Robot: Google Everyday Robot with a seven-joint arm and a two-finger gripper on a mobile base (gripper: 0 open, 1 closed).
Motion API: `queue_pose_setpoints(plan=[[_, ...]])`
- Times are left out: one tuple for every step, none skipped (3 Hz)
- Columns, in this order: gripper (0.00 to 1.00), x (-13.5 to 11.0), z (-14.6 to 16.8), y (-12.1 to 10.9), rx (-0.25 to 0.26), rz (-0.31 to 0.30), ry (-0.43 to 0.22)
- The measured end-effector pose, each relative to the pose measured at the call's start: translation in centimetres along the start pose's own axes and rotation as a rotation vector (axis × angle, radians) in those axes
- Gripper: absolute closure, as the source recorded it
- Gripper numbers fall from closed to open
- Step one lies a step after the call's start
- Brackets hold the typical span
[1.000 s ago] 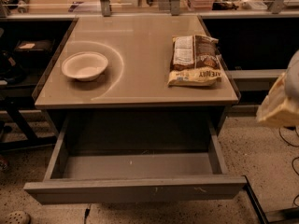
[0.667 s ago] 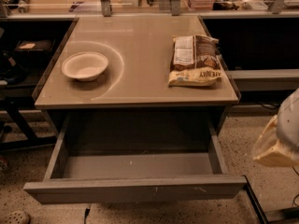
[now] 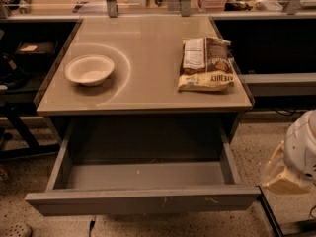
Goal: Close top drawer
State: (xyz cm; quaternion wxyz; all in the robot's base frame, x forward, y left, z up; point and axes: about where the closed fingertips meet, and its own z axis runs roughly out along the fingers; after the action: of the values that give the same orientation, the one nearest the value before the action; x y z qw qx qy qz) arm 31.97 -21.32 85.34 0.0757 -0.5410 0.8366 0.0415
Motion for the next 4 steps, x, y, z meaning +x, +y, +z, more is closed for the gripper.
queue_pose_setpoints(plan=[[1.00,-0.1,6.3,2.7,-0.112,0.006,-0.002],[1.00,-0.4,12.7,5.0,-0.221,-0.008,-0.008],[1.00,-0.9,16.2,6.0,-0.274,-0.023,-0.011],[1.00,-1.9,18.4,5.0,-0.285,-0.066,-0.011]])
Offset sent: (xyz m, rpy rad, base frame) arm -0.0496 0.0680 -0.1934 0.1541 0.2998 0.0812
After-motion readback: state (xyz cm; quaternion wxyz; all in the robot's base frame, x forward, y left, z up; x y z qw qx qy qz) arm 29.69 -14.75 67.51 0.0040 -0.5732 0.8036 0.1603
